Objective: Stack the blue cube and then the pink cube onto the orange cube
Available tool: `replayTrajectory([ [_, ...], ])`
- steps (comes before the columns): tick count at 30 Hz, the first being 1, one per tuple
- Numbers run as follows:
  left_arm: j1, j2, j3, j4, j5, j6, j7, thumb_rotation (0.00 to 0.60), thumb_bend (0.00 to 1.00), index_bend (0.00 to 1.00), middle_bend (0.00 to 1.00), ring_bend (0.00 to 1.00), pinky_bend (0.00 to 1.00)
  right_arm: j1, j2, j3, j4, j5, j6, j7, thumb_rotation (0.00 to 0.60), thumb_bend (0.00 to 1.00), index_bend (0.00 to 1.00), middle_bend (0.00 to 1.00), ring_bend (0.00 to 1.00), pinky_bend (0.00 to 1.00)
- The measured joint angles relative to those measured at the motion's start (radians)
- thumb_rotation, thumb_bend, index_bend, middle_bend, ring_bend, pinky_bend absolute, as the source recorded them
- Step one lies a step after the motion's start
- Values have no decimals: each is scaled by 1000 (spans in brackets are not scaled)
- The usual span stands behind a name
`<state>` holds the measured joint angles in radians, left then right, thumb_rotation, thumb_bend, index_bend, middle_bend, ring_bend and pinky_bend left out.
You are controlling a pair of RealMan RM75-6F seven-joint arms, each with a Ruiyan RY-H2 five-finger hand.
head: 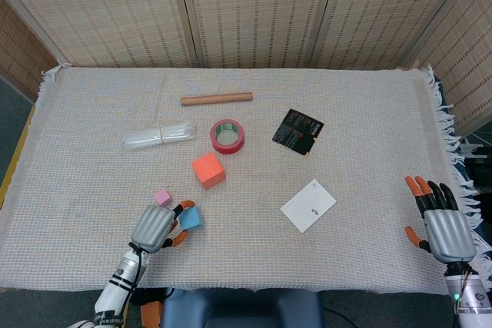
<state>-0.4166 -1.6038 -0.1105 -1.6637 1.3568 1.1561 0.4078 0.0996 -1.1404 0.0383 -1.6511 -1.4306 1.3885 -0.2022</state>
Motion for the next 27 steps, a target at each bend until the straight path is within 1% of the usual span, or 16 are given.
replayTrajectory([
  [3, -28, 26, -46, -37, -77, -32, 29, 600, 325, 483, 1000, 1000, 1000, 0, -6, 2, 5, 1, 3, -1, 600, 182, 0, 0, 0, 0],
  [7, -80, 49, -115, -77, -179, -57, 100, 600, 323, 482, 1000, 1000, 1000, -1, -17, 9, 15, 4, 13, -4, 600, 182, 0, 0, 0, 0],
  [12, -138, 52, -176, -95, -286, -65, 163, 600, 328, 482, 1000, 1000, 1000, -1, -21, 17, 20, 18, 14, -5, 600, 182, 0, 0, 0, 0],
  [16, -195, 45, -223, -100, -398, -70, 215, 600, 330, 482, 1000, 1000, 1000, 1, -19, 23, 23, 35, 5, -1, 600, 182, 0, 0, 0, 0],
  [19, -252, 29, -253, -93, -483, -67, 261, 600, 329, 483, 1000, 1000, 1000, 3, -14, 28, 23, 45, -2, 5, 600, 182, 0, 0, 0, 0],
  [22, -299, 8, -269, -79, -532, -56, 296, 600, 330, 483, 1000, 1000, 1000, 4, -8, 31, 21, 52, -4, 12, 600, 182, 0, 0, 0, 0],
  [27, -360, -28, -283, -52, -583, -26, 339, 600, 331, 483, 1000, 1000, 1000, 5, -1, 35, 20, 63, -11, 22, 600, 182, 0, 0, 0, 0],
])
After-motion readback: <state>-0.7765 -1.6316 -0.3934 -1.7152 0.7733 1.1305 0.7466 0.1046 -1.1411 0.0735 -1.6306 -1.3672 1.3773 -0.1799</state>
